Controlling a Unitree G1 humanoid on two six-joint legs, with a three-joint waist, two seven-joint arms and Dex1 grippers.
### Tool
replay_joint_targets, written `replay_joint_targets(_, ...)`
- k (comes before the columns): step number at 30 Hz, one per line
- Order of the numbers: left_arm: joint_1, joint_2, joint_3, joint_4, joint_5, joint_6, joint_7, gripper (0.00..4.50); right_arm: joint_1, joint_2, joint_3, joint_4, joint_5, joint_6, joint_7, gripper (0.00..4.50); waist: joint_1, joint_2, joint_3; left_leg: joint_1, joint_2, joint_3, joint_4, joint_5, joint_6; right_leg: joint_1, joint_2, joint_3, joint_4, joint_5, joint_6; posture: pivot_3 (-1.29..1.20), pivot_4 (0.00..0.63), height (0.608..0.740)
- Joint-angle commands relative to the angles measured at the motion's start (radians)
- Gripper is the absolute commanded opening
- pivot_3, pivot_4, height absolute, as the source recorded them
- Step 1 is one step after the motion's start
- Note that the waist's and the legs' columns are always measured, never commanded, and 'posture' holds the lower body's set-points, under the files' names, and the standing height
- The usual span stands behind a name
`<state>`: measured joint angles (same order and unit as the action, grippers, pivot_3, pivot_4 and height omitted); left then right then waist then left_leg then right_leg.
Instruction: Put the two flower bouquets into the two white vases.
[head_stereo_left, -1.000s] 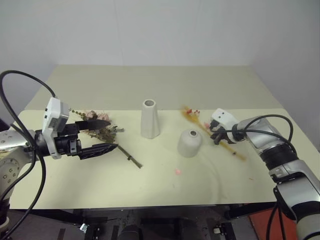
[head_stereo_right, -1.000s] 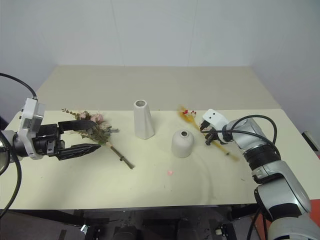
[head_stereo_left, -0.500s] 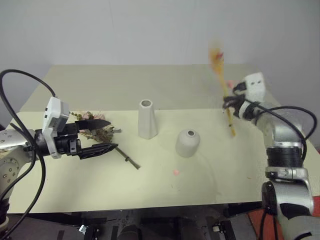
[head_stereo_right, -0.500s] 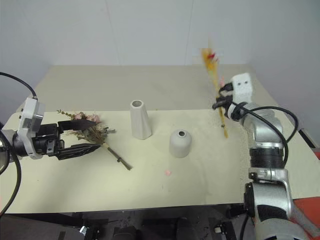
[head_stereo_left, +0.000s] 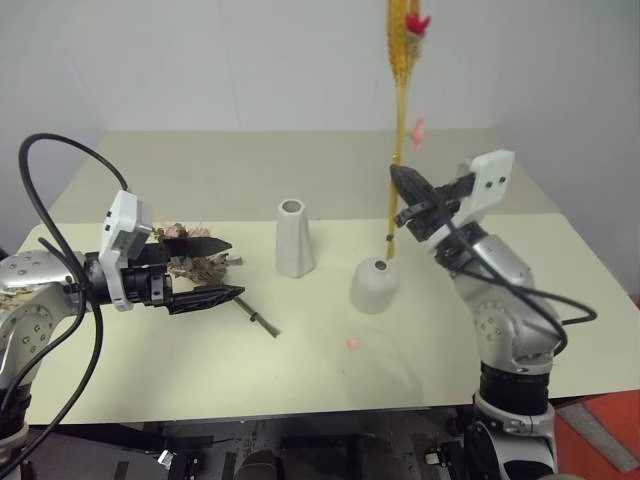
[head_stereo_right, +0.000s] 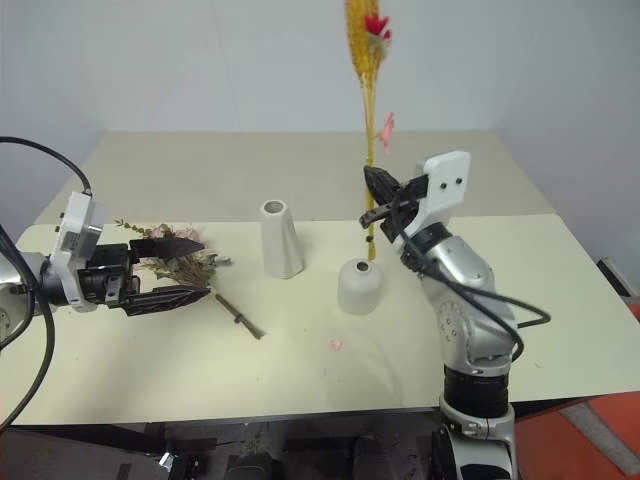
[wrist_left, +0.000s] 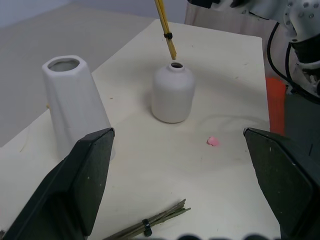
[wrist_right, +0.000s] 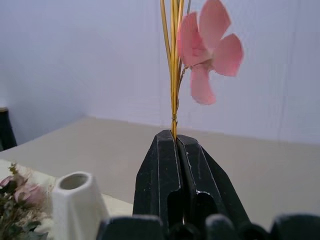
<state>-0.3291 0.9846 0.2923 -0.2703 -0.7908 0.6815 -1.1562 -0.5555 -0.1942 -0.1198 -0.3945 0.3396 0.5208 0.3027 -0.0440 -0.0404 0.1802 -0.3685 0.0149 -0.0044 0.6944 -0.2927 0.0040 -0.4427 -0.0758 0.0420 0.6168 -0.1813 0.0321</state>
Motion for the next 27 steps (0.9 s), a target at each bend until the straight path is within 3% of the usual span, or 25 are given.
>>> replay_joint_targets(1, -0.023, 0.008, 0.01, -0.004, -0.002, -0.019, -0.014, 4.5, 0.003, 0.008, 0.005, -0.064, -0.007, -0.068, -0.022, 0.03, 0.001, 0.0, 0.0, 0.0, 0.0, 0.0, 0.0, 0.0, 0.0, 0.0, 0.0, 0.0, 0.0, 0.0, 0.0, 0.0, 0.15, 0.74)
replay_joint_targets(27, -0.024, 0.019, 0.02, 0.013, 0.019, -0.026, -0.031, 4.5, 0.07, 0.037, 0.041, -0.073, 0.002, -0.103, -0.054, 0.03, 0.0, 0.0, 0.0, 0.0, 0.0, 0.0, 0.0, 0.0, 0.0, 0.0, 0.0, 0.0, 0.0, 0.0, 0.0, 0.0, 0.15, 0.74)
